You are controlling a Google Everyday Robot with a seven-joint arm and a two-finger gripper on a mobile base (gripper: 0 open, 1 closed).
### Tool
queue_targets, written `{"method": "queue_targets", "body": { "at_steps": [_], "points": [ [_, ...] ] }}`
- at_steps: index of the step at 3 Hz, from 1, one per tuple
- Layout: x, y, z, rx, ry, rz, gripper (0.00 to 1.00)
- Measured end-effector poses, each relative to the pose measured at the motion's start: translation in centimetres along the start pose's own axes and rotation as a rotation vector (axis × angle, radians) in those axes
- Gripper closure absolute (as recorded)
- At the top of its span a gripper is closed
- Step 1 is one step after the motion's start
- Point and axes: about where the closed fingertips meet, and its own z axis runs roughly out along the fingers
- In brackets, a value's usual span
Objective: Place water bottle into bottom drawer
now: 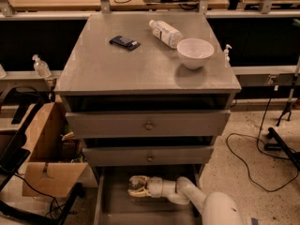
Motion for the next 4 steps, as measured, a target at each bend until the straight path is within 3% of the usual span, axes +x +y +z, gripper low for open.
{"method": "queue_targets", "body": {
  "at_steps": [1, 2, 4],
  "points": [
    [0.77, 0.03, 0.17, -0.007, 0.014, 0.026, 1.00],
    [0.44, 0.03, 0.20, -0.007, 0.014, 0.026, 0.82],
    [0.32, 0.04, 0.21, -0.007, 0.014, 0.026, 0.35]
  ]
}}
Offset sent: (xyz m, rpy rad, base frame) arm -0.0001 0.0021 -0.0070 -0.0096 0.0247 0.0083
